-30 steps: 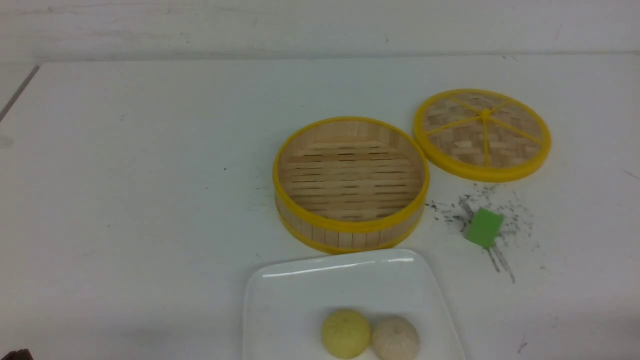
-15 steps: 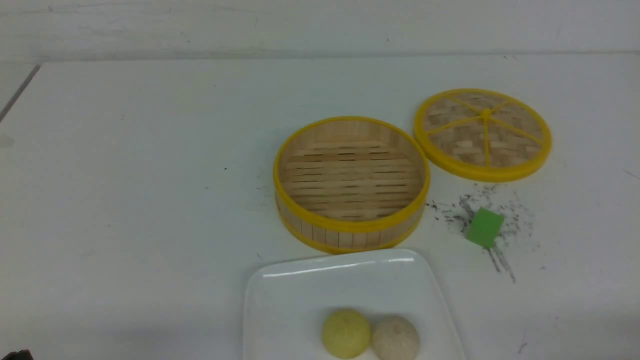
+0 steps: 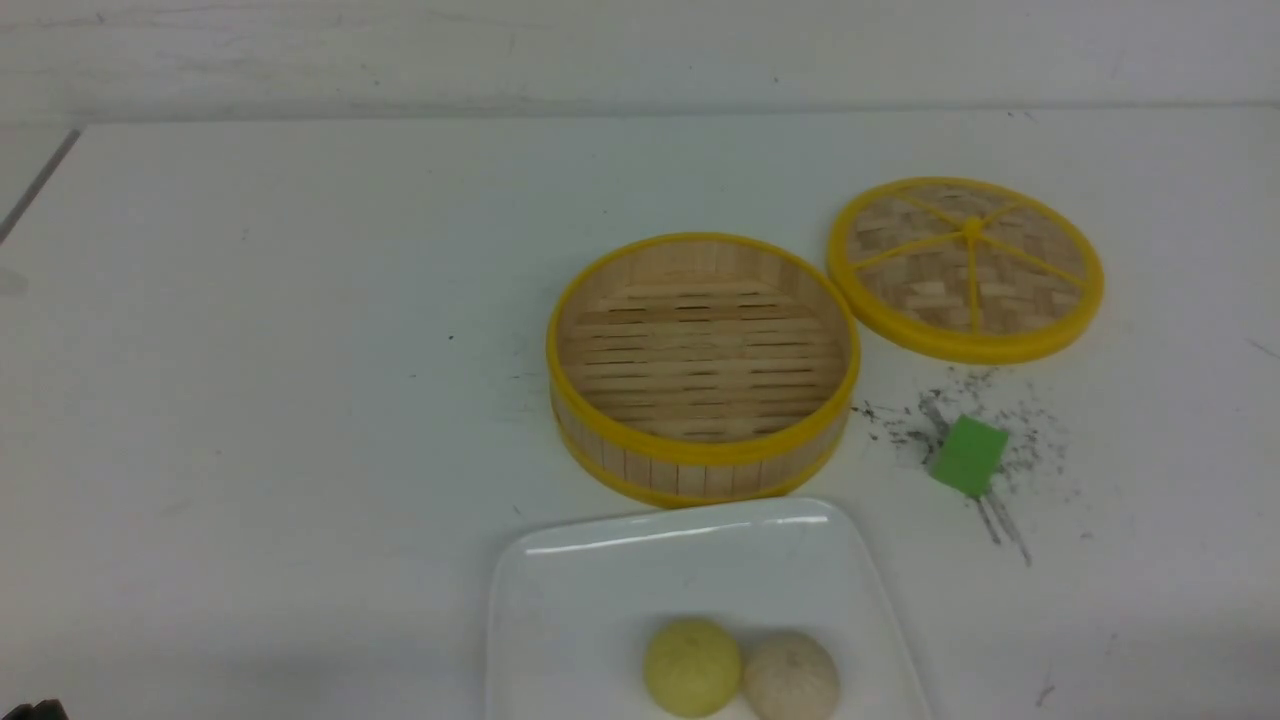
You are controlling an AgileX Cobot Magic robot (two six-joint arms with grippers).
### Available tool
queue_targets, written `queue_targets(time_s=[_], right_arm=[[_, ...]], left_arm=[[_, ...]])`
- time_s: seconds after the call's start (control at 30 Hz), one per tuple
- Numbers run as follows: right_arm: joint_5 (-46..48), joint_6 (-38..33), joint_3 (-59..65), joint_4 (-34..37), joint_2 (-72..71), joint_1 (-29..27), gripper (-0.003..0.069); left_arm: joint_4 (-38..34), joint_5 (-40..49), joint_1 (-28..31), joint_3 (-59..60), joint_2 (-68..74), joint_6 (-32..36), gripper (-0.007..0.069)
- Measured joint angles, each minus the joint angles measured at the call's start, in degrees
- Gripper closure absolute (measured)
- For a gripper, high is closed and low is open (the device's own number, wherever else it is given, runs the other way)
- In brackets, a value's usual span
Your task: Put the steamed buns into the plate on the white tablecloth.
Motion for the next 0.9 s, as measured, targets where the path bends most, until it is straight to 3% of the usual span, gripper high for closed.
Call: queue_targets(time_s=[0.9], right_arm=[[0.0,0.0,0.0,0.0,0.0,0.0,0.0445]], left_arm=[[0.0,0.0,0.0,0.0,0.0,0.0,0.0503]])
